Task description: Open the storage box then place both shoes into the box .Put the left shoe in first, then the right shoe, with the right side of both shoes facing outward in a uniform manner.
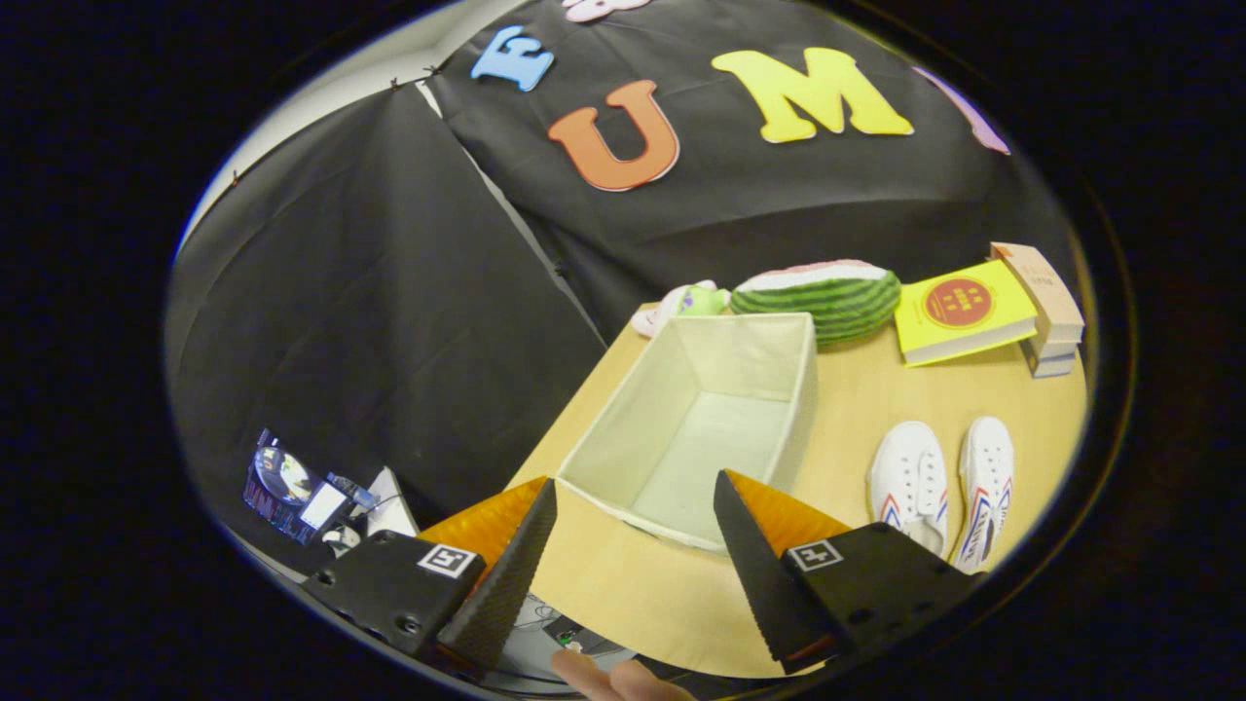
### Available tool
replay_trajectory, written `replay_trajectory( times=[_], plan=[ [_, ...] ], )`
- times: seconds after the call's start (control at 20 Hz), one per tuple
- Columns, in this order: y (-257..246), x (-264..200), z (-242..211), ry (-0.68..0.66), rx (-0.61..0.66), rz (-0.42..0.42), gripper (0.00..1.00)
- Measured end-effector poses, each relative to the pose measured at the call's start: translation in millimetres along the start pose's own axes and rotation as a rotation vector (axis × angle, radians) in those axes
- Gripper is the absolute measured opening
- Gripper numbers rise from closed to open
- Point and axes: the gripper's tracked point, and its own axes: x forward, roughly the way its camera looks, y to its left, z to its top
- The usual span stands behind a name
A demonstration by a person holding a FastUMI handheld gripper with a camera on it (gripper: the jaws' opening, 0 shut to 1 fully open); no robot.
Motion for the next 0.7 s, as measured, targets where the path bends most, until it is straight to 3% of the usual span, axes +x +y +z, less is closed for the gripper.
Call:
replay_trajectory(
  times=[0.4,0.55,0.7],
  plan=[
    [-168.5,-23.6,-51.2,0.099,-0.017,-0.301,1.0],
    [-215.2,-26.2,-73.6,0.164,-0.069,-0.414,1.0],
    [-243.0,-23.4,-81.2,0.211,-0.075,-0.468,1.0]
  ],
)
